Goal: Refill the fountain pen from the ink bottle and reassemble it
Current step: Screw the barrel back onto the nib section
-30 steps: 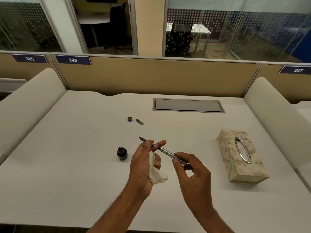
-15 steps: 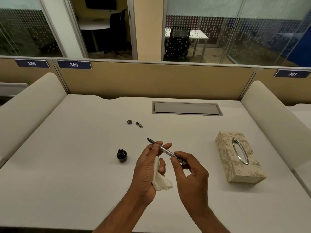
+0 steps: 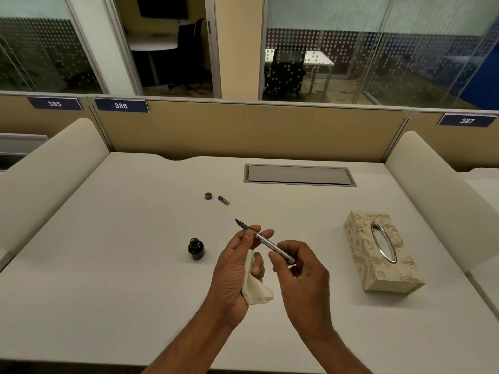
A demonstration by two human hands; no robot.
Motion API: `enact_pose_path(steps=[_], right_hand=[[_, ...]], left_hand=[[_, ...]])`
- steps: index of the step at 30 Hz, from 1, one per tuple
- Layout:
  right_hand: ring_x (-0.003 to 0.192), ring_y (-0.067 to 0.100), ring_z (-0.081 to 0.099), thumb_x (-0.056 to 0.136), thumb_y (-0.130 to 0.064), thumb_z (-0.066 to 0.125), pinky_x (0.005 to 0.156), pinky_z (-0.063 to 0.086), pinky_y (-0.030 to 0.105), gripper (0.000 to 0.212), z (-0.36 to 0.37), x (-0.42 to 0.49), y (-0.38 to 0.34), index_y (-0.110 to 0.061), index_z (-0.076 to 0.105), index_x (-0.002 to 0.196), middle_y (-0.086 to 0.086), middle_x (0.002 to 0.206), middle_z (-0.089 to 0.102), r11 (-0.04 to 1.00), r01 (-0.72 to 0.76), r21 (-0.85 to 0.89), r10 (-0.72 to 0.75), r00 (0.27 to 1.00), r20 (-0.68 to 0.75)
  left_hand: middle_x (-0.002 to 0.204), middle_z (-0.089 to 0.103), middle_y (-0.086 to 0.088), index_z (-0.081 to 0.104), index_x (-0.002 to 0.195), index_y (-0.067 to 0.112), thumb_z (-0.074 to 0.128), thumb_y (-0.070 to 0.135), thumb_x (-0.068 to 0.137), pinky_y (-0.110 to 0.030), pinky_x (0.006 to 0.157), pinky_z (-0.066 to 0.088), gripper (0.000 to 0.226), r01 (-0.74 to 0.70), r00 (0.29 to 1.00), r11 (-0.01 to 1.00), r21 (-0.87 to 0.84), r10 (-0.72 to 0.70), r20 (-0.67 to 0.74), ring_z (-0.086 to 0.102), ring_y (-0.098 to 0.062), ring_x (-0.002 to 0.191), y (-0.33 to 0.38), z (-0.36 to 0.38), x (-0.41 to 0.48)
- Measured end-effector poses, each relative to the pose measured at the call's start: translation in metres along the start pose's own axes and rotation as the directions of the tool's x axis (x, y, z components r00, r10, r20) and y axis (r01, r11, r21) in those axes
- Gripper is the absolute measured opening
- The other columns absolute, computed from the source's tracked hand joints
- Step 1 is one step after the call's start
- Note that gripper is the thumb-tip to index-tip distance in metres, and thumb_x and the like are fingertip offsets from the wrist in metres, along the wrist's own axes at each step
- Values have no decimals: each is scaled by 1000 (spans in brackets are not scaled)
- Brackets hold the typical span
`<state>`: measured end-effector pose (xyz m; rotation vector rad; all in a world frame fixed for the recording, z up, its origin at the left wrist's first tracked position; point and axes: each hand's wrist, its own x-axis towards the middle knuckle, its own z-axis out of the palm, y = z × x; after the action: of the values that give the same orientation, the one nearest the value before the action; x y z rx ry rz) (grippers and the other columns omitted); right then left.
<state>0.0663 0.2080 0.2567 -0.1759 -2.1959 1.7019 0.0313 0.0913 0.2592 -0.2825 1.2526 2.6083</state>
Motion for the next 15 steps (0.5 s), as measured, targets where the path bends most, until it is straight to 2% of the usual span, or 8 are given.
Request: enact_pose_path(steps=[4, 7, 9, 13, 15], right_hand=[[72, 17, 66, 93, -31, 66, 64, 58, 30, 11, 2, 0, 1, -38, 66, 85, -14, 77, 69, 998, 37, -45, -37, 999, -5], [86, 7, 66, 90, -36, 68, 65, 54, 18, 3, 4, -1, 1, -37, 67, 92, -20, 82, 69, 996, 49, -74, -48, 999, 13], [91, 4, 64, 89, -29, 72, 66, 53, 14, 12, 4, -1, 3, -35, 65, 96, -23, 85, 68, 993, 68, -97, -67, 998, 16], [78, 11, 63, 94, -29, 66, 59, 52, 20, 7, 5, 3, 5, -31, 67, 88, -17, 77, 66, 983, 113, -148, -112, 994, 12], [79, 10, 63, 94, -30, 66, 60, 52, 18, 4, 5, 4, 6, -28, 69, 91, -18, 76, 66, 978, 127, -164, -125, 992, 19]], left_hand=[[126, 75, -7, 68, 123, 14, 52, 27, 105, -20, 48, 40, 27, -1, 1000, 1000, 22, 1, -8, 40, -8, 42, 0, 0, -2], [125, 76, -5, 69, 121, 16, 52, 27, 105, -19, 49, 41, 26, 3, 1000, 1000, 8, -3, -13, 41, -6, 41, 1, -1, -1], [125, 76, -6, 69, 120, 17, 52, 28, 104, -19, 49, 41, 25, 6, 1000, 1000, -1, -6, -9, 41, -6, 41, 2, -2, -1], [125, 76, -5, 68, 124, 15, 52, 27, 105, -20, 49, 40, 28, -10, 1000, 999, 50, 11, -21, 41, -7, 42, 2, -3, -1], [124, 76, -5, 69, 124, 15, 52, 27, 105, -20, 51, 41, 28, -15, 1000, 998, 56, 16, -23, 42, -7, 43, 3, -3, -2]])
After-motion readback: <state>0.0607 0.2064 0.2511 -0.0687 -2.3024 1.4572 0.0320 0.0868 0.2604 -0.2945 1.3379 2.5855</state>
